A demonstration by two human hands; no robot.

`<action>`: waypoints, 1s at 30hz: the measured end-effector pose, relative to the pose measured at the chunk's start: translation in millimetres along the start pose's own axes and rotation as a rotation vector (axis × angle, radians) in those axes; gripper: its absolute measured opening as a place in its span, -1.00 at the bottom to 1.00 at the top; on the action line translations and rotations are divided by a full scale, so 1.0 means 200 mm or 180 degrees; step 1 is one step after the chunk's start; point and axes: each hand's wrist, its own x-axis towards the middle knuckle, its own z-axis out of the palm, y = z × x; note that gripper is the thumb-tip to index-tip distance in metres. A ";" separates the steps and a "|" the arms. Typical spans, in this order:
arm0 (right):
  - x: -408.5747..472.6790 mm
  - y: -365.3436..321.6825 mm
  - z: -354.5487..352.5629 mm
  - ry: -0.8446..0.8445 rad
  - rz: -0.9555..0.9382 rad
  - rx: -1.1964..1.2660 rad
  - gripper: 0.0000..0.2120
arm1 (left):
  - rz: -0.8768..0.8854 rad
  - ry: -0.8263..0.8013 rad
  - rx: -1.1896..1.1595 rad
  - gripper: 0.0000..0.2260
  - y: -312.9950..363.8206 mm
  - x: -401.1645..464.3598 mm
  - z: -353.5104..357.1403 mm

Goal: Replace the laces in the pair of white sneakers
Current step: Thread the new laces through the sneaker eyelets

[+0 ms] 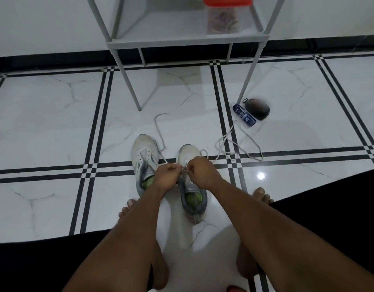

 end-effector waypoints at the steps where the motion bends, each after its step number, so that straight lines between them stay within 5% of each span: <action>1: 0.01 0.00 0.01 -0.0019 -0.0020 -0.0069 -0.79 | -0.0053 0.0014 -0.0037 -0.76 -0.01 0.01 0.00; 6: 0.03 -0.03 0.02 -0.0060 0.0056 -0.0253 -0.80 | -0.0403 -0.0019 -0.0317 -0.84 0.01 0.02 0.02; 11: -0.08 -0.04 0.04 0.0244 0.0176 -0.0379 -0.76 | -0.0130 0.0273 0.0165 -0.87 -0.01 0.02 0.04; 15: -0.30 -0.07 0.12 0.0837 0.0497 -0.0332 -0.28 | 0.0092 0.0358 0.1107 -0.78 0.08 0.00 0.03; 18: -0.41 -0.07 0.20 0.0622 0.0733 -0.0648 -0.10 | 0.0171 0.0516 0.1535 -0.77 0.23 -0.02 -0.01; 20: -0.42 -0.08 0.20 0.0421 0.0870 -0.0577 -0.16 | 0.0185 0.0650 0.0899 -0.77 0.33 -0.01 -0.05; 23: -0.38 -0.09 0.17 0.0264 0.0845 -0.0548 -0.29 | -0.0411 0.1046 -0.1315 -0.78 0.42 0.01 -0.12; 28: -0.37 -0.09 0.16 0.0275 0.0791 -0.0600 -0.36 | 0.0129 0.0306 0.1922 -0.82 0.29 -0.03 -0.07; 30: -0.36 -0.08 0.16 0.0275 0.0719 -0.0708 -0.36 | 0.0159 0.0045 0.2571 -0.81 0.22 -0.05 -0.02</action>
